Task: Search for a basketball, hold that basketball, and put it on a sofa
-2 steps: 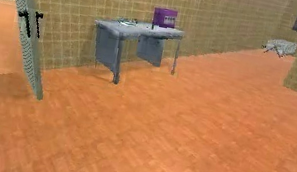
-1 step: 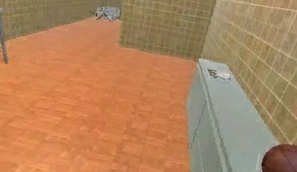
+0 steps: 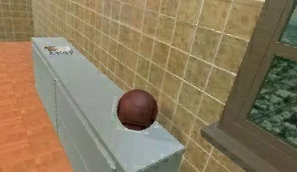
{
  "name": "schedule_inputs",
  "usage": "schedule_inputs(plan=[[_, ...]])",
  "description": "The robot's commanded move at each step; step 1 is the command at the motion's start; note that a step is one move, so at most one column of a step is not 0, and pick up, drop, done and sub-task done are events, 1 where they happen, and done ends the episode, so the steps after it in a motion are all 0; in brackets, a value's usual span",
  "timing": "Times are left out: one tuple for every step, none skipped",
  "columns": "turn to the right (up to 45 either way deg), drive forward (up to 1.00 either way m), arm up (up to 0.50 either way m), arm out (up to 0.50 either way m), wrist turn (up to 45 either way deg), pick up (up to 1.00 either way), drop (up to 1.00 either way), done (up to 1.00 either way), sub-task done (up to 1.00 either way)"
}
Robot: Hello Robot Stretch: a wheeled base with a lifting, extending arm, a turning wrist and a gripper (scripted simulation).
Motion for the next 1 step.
schedule_inputs(plan=[[18.0, 0.00, 0.00, 0.00, 0.0, 0.00, 0.00, 0.00, 0.00]])
